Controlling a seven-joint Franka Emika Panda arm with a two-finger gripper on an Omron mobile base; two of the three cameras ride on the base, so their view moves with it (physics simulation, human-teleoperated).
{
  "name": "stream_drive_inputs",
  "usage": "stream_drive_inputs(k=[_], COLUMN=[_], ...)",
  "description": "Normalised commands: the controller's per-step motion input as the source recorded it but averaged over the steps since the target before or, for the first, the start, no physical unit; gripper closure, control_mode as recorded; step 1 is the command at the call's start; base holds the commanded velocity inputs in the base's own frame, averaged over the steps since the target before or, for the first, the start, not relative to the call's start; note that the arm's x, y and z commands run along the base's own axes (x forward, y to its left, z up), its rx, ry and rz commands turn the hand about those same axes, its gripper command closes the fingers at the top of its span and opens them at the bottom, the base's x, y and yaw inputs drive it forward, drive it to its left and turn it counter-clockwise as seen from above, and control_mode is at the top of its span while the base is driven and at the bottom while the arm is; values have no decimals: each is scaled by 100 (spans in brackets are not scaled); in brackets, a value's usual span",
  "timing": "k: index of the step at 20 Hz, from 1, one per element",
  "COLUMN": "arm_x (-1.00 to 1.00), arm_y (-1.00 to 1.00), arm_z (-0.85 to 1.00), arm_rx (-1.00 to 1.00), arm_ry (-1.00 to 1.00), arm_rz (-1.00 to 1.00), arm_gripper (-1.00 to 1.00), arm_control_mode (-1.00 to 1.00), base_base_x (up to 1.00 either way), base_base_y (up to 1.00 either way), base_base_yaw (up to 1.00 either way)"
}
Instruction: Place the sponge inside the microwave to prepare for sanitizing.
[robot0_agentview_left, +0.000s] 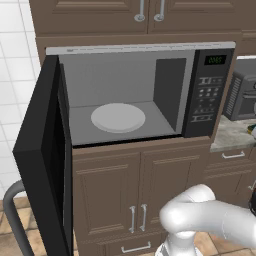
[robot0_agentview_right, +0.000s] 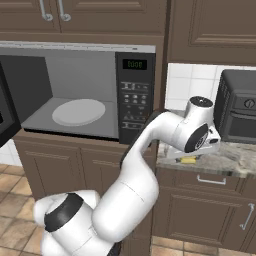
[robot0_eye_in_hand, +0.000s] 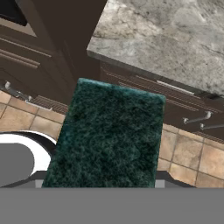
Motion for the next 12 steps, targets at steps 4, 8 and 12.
stream_drive_inputs(k=[4, 8, 12], arm_x=[-44, -38, -27], arm_y=[55, 58, 68], arm_z=[25, 23, 19], arm_rx=[0, 1, 0], arm_ry=[0, 0, -1], arm_rz=[0, 0, 0], arm_gripper=[100, 100, 100], arm_control_mode=[-100, -100, -100], base_base_x=[0, 0, 0], base_base_y=[0, 0, 0], base_base_yaw=[0, 0, 0])
